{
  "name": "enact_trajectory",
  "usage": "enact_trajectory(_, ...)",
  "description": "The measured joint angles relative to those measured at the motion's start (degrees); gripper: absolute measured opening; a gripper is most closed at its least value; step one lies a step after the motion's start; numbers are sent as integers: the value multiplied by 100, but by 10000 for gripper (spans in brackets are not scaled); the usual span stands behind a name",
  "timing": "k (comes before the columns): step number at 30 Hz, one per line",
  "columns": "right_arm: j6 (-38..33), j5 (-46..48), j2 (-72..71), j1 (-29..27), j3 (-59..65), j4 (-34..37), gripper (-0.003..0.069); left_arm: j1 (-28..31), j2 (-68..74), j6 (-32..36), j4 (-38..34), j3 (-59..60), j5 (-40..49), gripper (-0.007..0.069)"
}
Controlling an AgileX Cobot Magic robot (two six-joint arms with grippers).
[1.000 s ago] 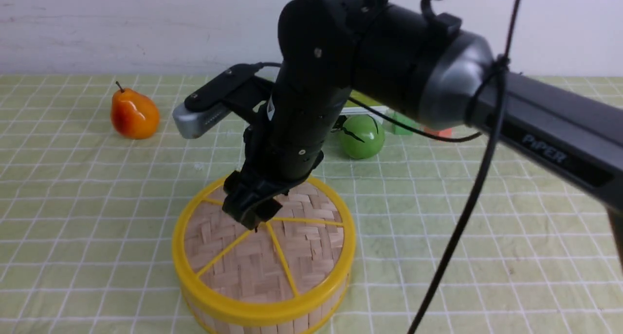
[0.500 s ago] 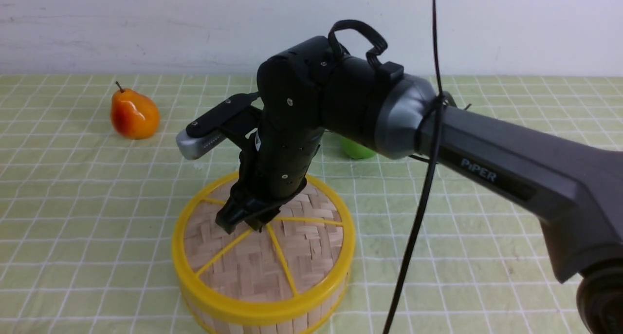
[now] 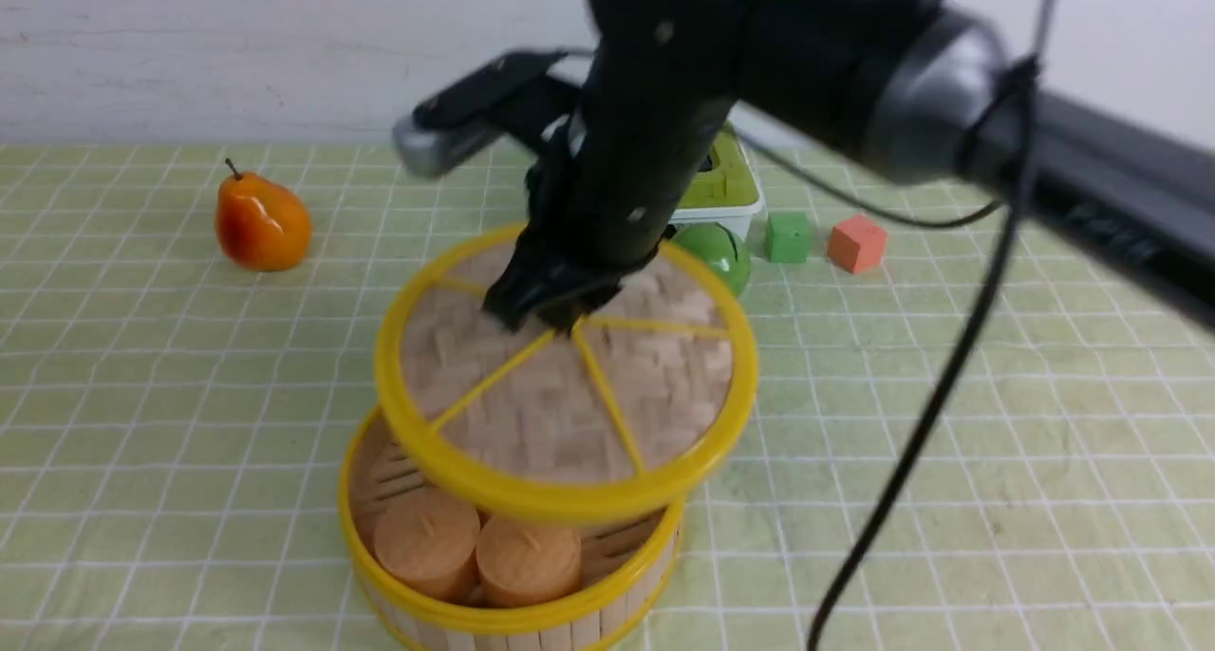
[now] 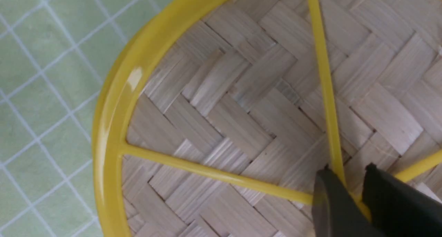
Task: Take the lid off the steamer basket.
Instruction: Use the right arm to place the steamer lid on the table
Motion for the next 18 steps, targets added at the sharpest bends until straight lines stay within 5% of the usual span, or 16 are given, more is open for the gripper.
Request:
enact_trajectory(6,-102,6,-1241,-1258,580,-3,77,0,0,0,0,0,0,239)
enact_trajectory(11,-128,-110,-2152,-2446,2603,15,77,0,0,0,0,0,0,239)
enact_trajectory(18,-128,-1529,-2159,-2856,4348,293,77,0,0,0,0,0,0,239)
